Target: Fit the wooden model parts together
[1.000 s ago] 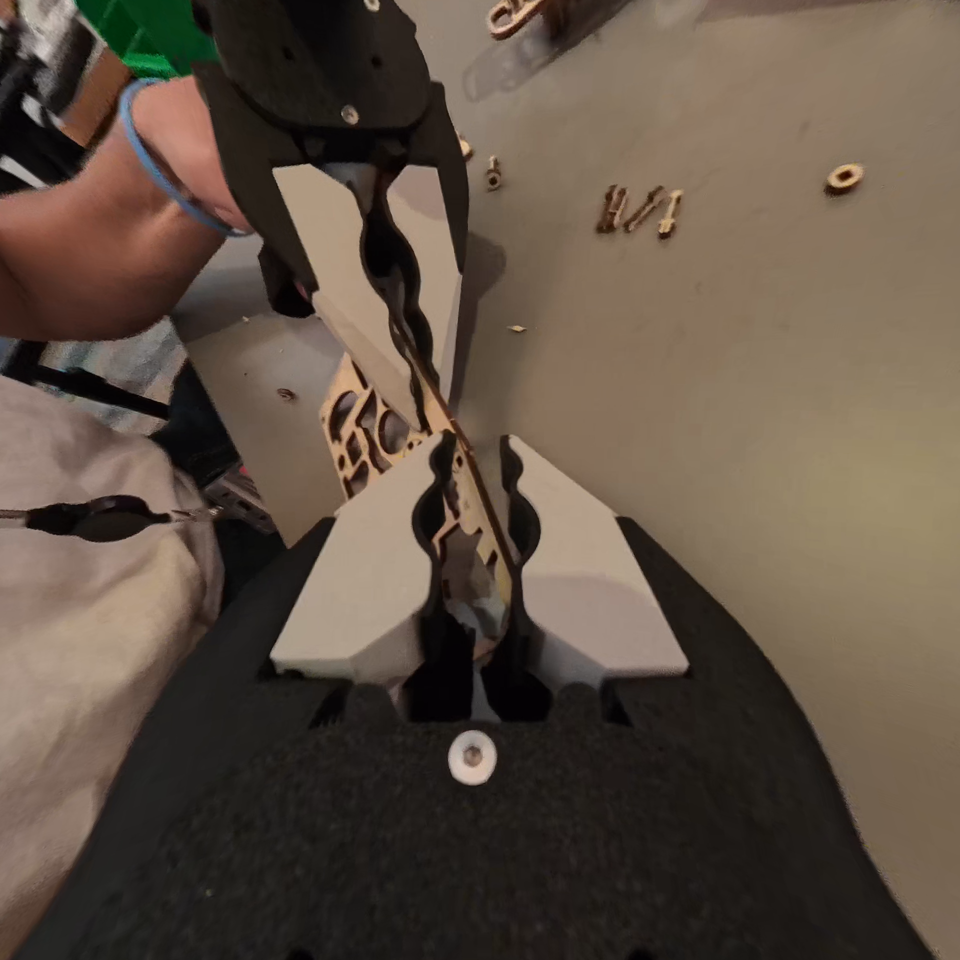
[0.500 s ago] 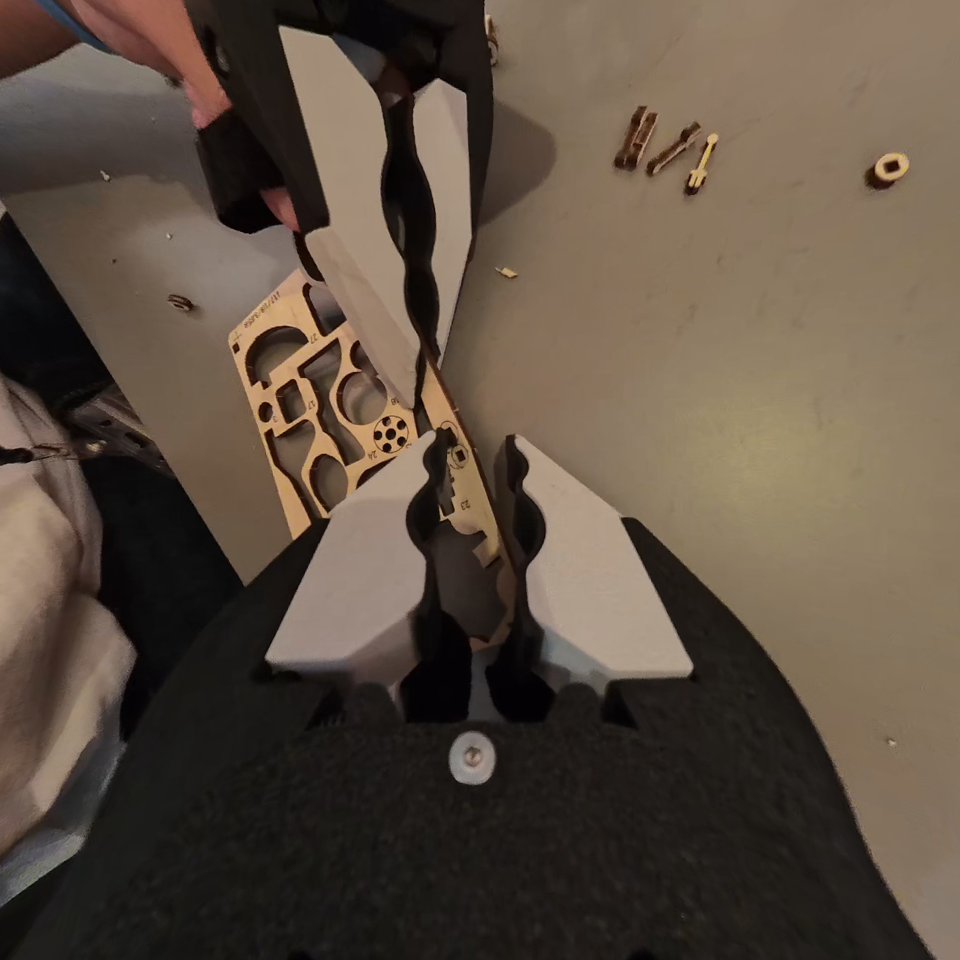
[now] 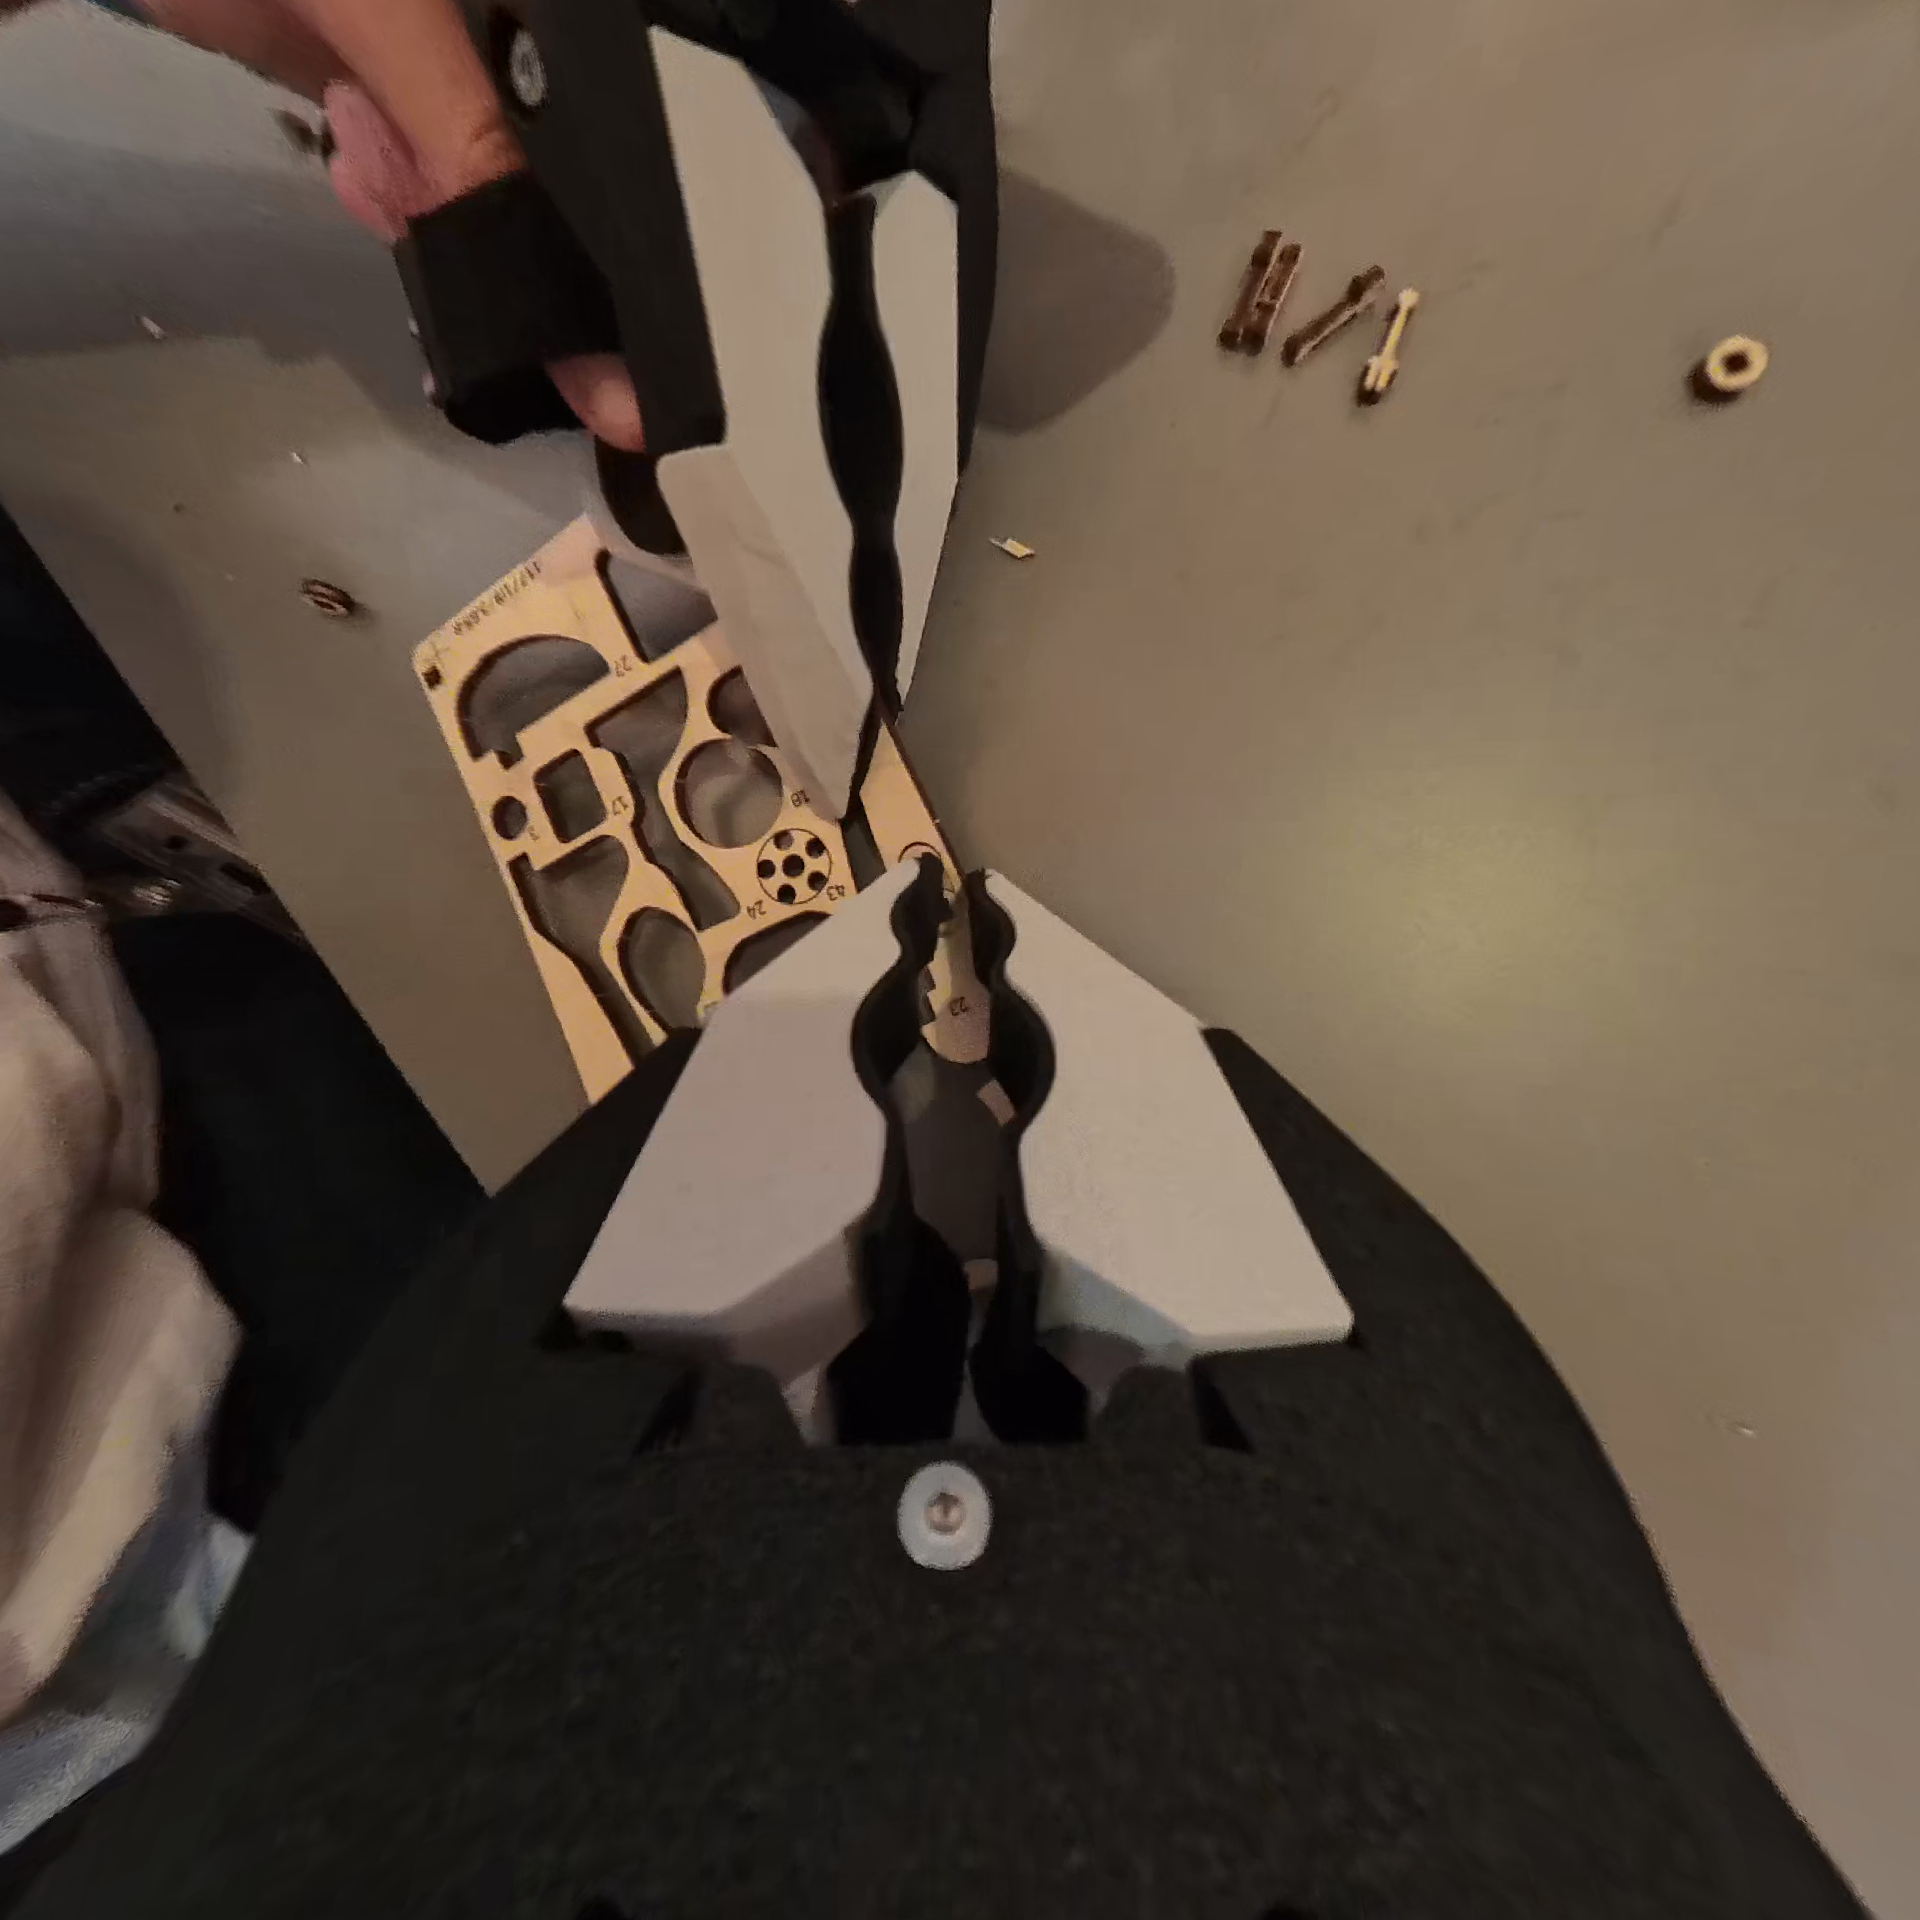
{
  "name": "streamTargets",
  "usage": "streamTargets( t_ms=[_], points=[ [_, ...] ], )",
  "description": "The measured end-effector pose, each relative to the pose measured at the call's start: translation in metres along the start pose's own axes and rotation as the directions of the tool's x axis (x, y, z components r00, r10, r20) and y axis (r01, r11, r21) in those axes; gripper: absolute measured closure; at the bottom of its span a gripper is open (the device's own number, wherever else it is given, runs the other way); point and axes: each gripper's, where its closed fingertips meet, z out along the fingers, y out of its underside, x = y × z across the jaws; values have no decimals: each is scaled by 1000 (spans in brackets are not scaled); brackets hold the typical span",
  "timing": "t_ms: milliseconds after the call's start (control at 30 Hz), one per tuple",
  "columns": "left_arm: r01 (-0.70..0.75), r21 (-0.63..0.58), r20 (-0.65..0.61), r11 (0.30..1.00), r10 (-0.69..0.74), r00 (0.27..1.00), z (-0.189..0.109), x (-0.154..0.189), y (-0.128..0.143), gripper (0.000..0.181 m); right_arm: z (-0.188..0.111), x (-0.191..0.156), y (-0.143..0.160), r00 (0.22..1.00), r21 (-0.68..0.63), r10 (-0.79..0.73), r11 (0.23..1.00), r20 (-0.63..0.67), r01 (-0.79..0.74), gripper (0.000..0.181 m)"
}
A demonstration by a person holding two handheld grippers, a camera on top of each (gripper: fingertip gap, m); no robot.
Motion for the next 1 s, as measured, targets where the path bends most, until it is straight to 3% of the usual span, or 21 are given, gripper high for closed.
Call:
streamTargets(
  t_ms=[267,400,500,667,900,1000],
  points=[
    [5,-1,18,1000,-5,1000,0,0,0,180,-1,0,0,1000,11,-22,1000,-3,22,177],
    [19,12,9,1000,-19,1000,0,0,-1,181,-10,-8,-7,999,108,-50,993,-6,50,181],
    [34,11,5,999,-34,999,1,-1,-3,181,-11,-3,0,986,51,-122,990,-116,128,181],
    [53,3,1,999,-53,999,1,-1,-4,181,-4,-2,-7,972,33,-149,987,-180,157,181],
    [61,18,13,998,-62,998,0,-2,-7,181,1,1,-4,980,2,-115,993,-165,117,181],
    [2,4,70,1000,-2,998,0,-3,-6,181,1,1,-4,990,-7,-57,998,-132,56,181]
  ],
)
